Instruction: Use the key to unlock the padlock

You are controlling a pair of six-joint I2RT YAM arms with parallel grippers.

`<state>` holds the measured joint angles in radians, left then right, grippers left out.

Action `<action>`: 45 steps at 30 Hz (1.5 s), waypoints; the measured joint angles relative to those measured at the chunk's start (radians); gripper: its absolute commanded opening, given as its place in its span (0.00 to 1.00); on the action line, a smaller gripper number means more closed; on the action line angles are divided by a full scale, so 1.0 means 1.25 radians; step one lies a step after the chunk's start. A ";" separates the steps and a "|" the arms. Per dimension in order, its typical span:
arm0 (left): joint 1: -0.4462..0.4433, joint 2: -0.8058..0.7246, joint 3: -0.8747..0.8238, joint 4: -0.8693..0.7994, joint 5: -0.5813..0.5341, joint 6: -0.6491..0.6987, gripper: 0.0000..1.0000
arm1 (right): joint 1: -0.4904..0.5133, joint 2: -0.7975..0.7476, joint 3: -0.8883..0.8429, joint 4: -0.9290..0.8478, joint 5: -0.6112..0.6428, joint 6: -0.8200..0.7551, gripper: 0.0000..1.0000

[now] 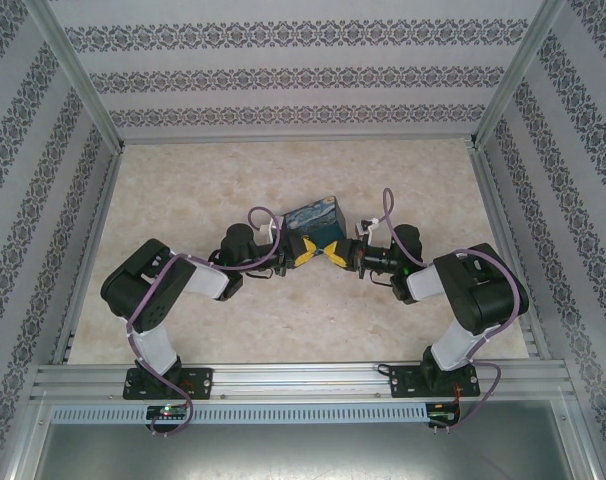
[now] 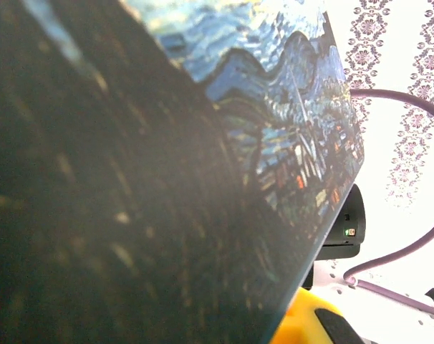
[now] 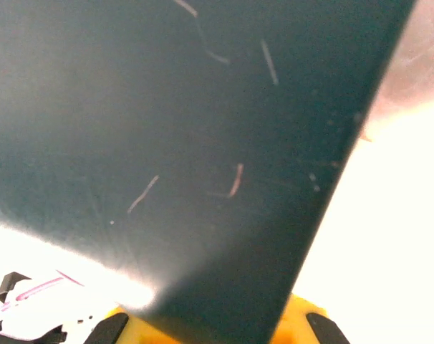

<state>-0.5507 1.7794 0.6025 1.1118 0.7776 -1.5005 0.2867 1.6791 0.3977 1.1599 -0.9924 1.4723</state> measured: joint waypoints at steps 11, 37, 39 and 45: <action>0.000 0.002 0.000 0.007 -0.019 -0.003 0.00 | 0.011 0.036 -0.007 0.078 0.034 0.140 0.00; 0.011 0.030 0.020 0.028 -0.028 -0.021 0.00 | 0.007 0.081 0.011 0.129 0.054 0.141 0.00; 0.009 0.033 0.023 0.030 -0.017 -0.023 0.00 | -0.009 0.084 0.014 0.128 0.020 0.117 0.00; 0.003 0.035 0.034 0.031 -0.001 -0.035 0.00 | -0.045 0.099 0.042 0.123 -0.077 0.051 0.00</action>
<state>-0.5465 1.8229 0.6456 1.1503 0.7765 -1.5444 0.2306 1.8030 0.4507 1.3132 -1.0885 1.5364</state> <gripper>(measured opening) 0.087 0.058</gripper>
